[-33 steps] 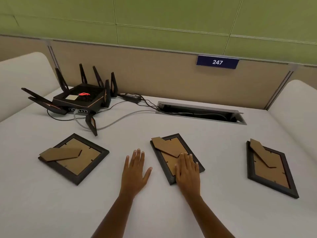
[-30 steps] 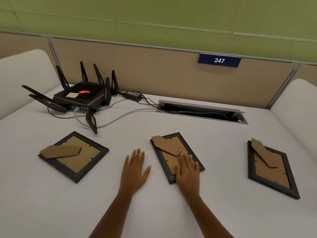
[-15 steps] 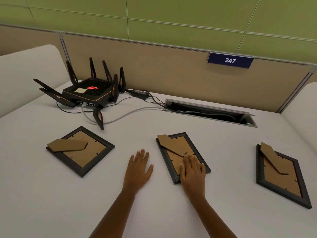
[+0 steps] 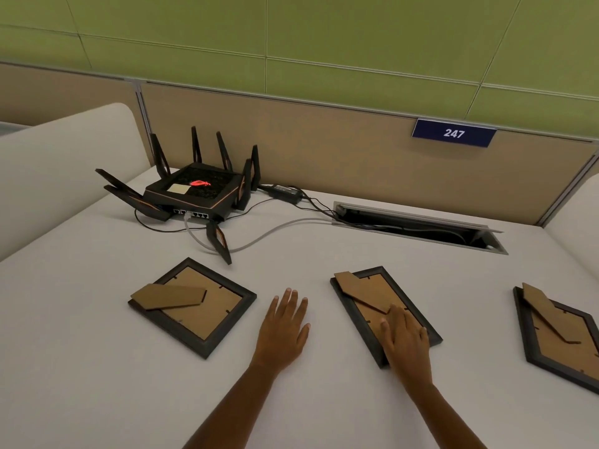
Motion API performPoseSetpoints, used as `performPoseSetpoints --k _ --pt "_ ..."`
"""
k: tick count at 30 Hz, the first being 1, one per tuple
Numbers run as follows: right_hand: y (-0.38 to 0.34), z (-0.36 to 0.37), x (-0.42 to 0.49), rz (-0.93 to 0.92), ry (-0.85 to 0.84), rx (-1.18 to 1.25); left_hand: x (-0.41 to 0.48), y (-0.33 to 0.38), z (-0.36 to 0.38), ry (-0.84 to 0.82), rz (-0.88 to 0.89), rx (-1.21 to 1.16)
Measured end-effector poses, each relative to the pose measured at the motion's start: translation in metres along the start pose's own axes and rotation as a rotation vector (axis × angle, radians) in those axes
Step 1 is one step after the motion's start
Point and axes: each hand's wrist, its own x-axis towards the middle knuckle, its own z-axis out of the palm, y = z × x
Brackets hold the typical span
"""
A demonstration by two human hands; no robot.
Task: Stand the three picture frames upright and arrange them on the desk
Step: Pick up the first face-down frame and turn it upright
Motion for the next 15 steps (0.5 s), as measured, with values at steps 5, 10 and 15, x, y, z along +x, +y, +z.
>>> performPoseSetpoints --k 5,10,15 --pt "-0.063 0.014 0.006 -0.075 0.052 0.182 -0.001 -0.051 -0.008 -0.012 0.038 -0.022" --pt "-0.129 0.048 0.002 -0.15 -0.129 0.29 -0.015 -0.102 -0.019 -0.046 0.01 -0.066" --pt "-0.177 0.078 -0.003 -0.178 -0.25 0.29 -0.034 -0.143 -0.03 0.015 0.079 0.012"
